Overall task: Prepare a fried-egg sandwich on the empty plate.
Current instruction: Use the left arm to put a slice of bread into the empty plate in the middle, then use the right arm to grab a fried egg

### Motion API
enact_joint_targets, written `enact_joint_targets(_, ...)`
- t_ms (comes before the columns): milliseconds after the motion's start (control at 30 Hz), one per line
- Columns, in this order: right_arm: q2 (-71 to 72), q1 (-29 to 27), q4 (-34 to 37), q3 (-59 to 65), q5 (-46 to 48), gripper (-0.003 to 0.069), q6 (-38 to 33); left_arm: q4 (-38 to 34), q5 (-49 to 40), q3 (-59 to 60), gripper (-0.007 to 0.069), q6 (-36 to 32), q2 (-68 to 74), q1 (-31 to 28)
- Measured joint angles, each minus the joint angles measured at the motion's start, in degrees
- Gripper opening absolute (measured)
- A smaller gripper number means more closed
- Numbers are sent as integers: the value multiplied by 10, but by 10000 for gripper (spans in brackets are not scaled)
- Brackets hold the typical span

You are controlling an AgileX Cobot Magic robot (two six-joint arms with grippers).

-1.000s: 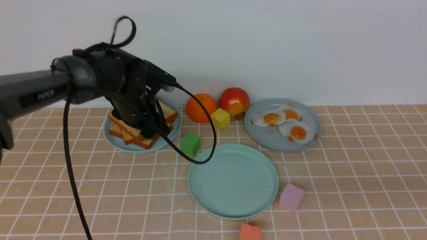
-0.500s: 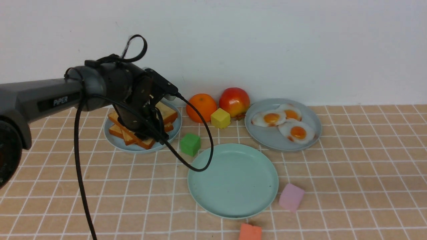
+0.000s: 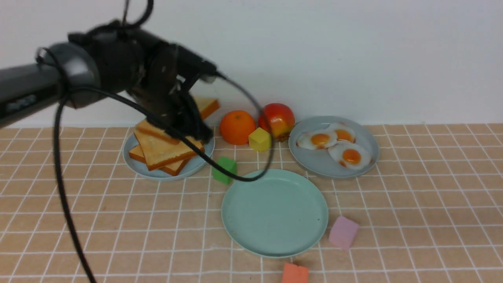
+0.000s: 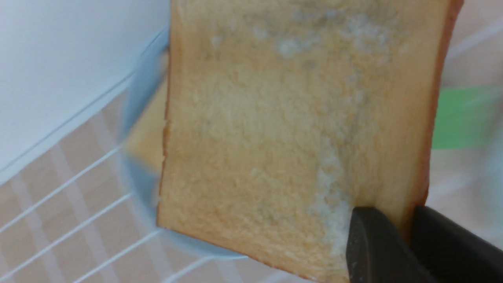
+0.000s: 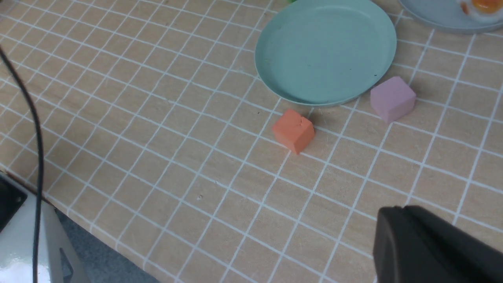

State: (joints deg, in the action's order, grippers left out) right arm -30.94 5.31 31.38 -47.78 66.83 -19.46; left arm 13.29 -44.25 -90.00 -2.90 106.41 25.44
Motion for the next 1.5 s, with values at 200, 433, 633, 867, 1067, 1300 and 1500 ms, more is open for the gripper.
enact_joint_targets(200,9,0,-8,0,-1,32,0,-36,12,87,87,0,-37,131)
enact_joint_targets(433,24,0,-28,0,-8,32,1,-20,68,139,81,0,-3,210)
enact_joint_targets(633,24,0,-25,0,-7,33,1,-4,93,140,81,0,23,214)
enact_joint_targets(867,24,0,-6,0,-2,48,1,20,102,140,124,0,39,214)
enact_joint_targets(1067,23,0,-44,0,9,153,47,21,96,140,358,16,42,214)
enact_joint_targets(1300,-3,0,-72,0,-7,391,92,20,53,140,514,102,-19,219)
enact_joint_targets(1500,-87,0,-56,-1,-66,412,94,12,25,143,261,164,-180,234)
